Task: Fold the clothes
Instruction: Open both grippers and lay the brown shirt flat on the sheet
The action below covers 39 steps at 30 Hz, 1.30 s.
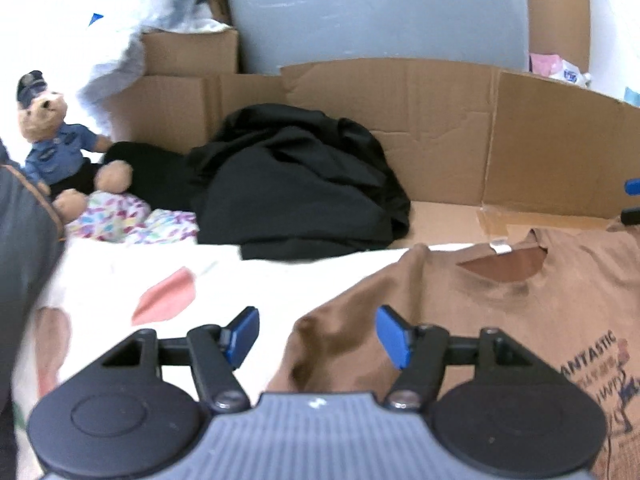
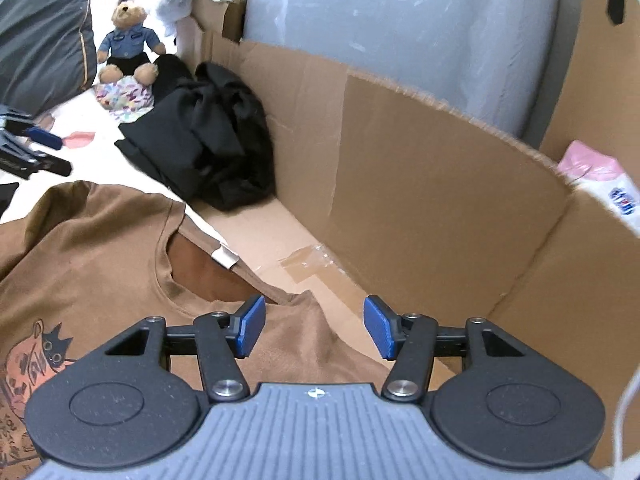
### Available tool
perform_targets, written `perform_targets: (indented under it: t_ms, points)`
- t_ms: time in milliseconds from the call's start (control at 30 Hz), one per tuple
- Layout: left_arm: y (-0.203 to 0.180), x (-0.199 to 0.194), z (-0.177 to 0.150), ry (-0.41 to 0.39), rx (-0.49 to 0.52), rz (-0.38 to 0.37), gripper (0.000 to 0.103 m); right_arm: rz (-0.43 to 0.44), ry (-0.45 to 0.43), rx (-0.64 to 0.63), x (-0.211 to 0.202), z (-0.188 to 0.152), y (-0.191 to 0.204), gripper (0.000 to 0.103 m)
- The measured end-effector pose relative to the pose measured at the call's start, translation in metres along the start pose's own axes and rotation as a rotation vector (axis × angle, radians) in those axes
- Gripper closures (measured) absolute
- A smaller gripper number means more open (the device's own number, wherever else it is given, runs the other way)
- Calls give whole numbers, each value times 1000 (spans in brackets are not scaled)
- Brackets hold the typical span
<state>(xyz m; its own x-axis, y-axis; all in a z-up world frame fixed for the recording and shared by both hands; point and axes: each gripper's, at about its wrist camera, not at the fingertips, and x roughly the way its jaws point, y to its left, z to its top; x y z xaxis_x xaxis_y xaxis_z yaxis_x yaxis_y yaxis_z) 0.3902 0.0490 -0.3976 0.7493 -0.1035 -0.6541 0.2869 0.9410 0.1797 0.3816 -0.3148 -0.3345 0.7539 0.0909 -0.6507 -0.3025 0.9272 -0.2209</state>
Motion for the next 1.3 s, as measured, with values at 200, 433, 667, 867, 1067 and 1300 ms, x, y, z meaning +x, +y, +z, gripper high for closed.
perform_targets:
  t_ms: [200, 433, 667, 867, 1067, 1300]
  points:
    - [25, -35, -23, 18, -17, 41, 33, 21, 47, 27, -26, -3, 10, 43]
    - [37, -48, -66, 24, -1, -6, 34, 29, 104, 31, -42, -10, 25, 43]
    - [30, -41, -104, 29, -5, -117, 43, 20, 131, -29, -48, -10, 46, 43]
    - [-8, -40, -122, -27, 130, -144, 62, -3, 138, -11, -49, -16, 59, 43]
    - [-29, -31, -136, -2, 238, -158, 70, -5, 158, 48, -43, -31, 77, 43]
    - [-32, -21, -151, 26, 248, -155, 62, 5, 172, 117, -32, -48, 100, 43]
